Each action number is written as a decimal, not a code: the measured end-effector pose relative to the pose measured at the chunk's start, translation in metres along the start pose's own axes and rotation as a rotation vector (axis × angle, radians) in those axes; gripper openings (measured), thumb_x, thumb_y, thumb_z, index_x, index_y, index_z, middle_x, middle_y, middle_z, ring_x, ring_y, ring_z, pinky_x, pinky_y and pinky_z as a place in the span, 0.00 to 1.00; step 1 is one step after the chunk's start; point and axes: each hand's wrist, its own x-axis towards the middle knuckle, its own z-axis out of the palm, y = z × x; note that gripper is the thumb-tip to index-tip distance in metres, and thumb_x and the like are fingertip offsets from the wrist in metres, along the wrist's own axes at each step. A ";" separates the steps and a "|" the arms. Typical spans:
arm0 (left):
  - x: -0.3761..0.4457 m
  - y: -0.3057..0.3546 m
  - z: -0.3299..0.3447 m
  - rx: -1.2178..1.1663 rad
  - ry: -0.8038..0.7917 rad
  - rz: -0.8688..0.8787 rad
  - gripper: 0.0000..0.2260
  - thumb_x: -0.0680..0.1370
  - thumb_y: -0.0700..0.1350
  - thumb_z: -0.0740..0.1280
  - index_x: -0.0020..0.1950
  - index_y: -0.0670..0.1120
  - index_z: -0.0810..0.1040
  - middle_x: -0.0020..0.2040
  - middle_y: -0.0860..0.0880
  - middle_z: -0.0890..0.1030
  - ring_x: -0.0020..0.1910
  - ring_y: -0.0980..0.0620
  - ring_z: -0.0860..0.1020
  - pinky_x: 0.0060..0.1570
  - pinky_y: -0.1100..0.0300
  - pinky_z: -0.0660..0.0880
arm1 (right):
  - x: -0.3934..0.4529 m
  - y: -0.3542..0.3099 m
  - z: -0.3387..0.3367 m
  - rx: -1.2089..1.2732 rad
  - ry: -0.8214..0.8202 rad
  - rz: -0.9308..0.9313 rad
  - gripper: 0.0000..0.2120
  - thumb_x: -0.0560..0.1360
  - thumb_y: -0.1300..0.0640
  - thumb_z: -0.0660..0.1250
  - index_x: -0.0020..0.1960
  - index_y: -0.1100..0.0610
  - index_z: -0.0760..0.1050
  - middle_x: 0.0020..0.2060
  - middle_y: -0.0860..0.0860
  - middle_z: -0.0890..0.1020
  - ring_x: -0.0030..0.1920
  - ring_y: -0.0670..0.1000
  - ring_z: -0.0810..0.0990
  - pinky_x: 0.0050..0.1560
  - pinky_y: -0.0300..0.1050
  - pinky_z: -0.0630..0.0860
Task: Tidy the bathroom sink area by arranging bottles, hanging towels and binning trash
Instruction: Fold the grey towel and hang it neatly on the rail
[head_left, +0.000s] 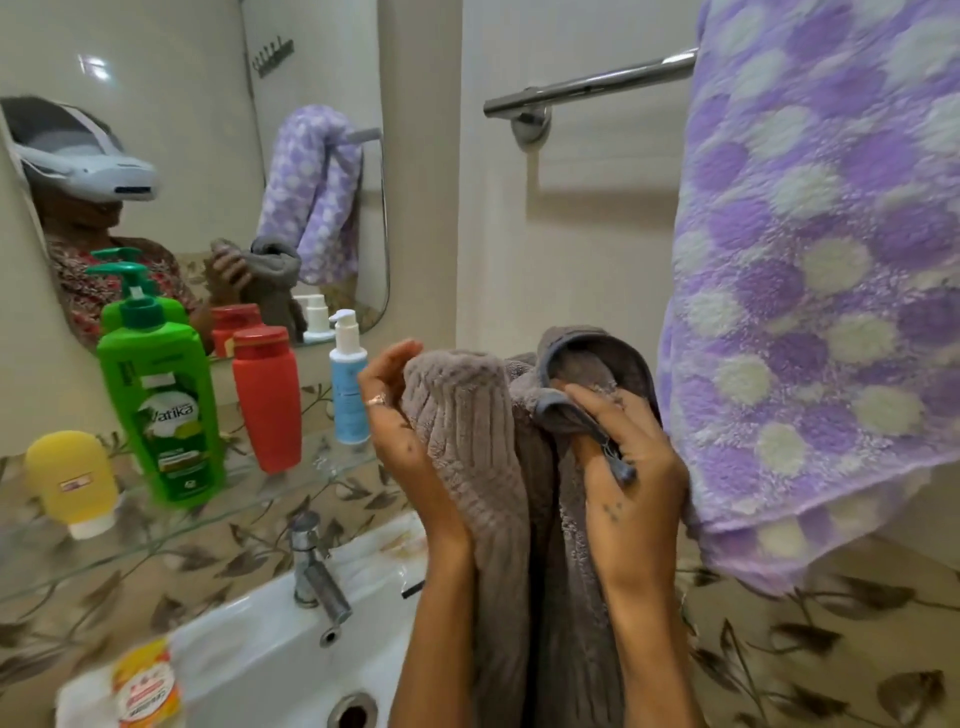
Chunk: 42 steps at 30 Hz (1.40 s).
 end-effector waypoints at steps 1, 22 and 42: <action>0.006 0.005 -0.006 0.018 -0.070 -0.015 0.12 0.78 0.32 0.51 0.46 0.42 0.72 0.41 0.48 0.77 0.40 0.53 0.75 0.41 0.67 0.74 | -0.001 0.001 -0.003 -0.017 -0.019 -0.029 0.23 0.69 0.69 0.60 0.58 0.52 0.78 0.53 0.51 0.80 0.57 0.47 0.78 0.62 0.38 0.72; 0.020 0.006 -0.038 0.858 -1.010 0.115 0.14 0.77 0.45 0.62 0.62 0.58 0.72 0.58 0.59 0.78 0.59 0.62 0.75 0.61 0.62 0.71 | -0.013 -0.017 -0.032 -0.020 -0.333 0.014 0.09 0.76 0.52 0.61 0.53 0.41 0.74 0.47 0.37 0.81 0.51 0.34 0.79 0.48 0.25 0.71; 0.002 -0.024 -0.010 0.675 -0.615 0.025 0.04 0.72 0.42 0.69 0.44 0.51 0.78 0.40 0.52 0.83 0.42 0.54 0.81 0.45 0.51 0.79 | -0.010 -0.016 -0.028 -0.103 0.009 0.016 0.17 0.73 0.66 0.68 0.57 0.49 0.78 0.42 0.41 0.77 0.46 0.33 0.76 0.48 0.22 0.69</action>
